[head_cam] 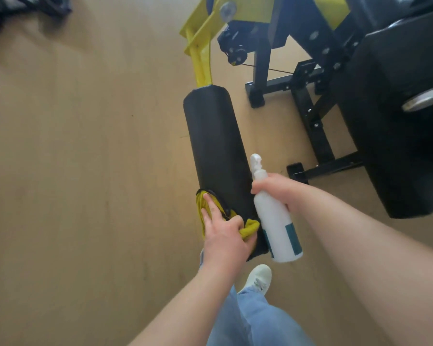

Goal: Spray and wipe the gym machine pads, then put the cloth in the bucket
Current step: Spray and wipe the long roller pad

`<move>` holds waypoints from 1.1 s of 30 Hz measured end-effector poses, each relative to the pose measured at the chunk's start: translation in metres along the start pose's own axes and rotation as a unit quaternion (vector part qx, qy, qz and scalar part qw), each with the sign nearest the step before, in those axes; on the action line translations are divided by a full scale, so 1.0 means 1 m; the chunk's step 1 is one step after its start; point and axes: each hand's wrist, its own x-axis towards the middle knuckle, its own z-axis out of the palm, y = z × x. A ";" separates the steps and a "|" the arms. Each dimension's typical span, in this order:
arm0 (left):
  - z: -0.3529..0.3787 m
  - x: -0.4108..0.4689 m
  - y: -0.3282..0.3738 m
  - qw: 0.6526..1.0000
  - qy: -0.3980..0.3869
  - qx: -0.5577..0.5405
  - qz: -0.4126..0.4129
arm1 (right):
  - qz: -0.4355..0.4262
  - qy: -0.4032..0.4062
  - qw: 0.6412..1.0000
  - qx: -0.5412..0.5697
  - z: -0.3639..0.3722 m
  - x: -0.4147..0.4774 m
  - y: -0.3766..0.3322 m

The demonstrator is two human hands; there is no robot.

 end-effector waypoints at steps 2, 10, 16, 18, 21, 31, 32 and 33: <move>-0.006 -0.008 0.008 0.998 -0.038 0.008 -0.051 | -0.003 0.006 1.000 -0.013 0.004 -0.007 0.004; -0.040 -0.001 0.005 0.991 -0.040 0.006 -0.127 | -0.069 0.032 0.996 -0.040 0.012 -0.029 0.014; -0.060 -0.001 -0.014 0.980 0.010 -0.105 -0.169 | -0.102 0.008 0.991 -0.090 0.011 -0.046 0.005; -0.072 0.008 -0.023 0.959 0.030 -0.199 -0.199 | -0.101 -0.009 0.989 -0.105 0.009 -0.049 -0.003; -0.088 0.029 -0.031 0.937 0.034 -0.280 -0.206 | -0.100 -0.033 0.989 -0.106 -0.001 -0.048 -0.023; -0.138 0.123 -0.016 0.920 0.057 -0.360 -0.142 | -0.115 -0.003 0.993 0.027 -0.004 0.009 -0.117; -0.142 0.131 -0.015 0.918 0.058 -0.366 -0.138 | -0.113 -0.008 0.992 0.046 -0.005 0.015 -0.127; -0.146 0.139 -0.015 0.917 0.059 -0.372 -0.133 | -0.113 -0.009 0.991 0.064 -0.006 0.021 -0.136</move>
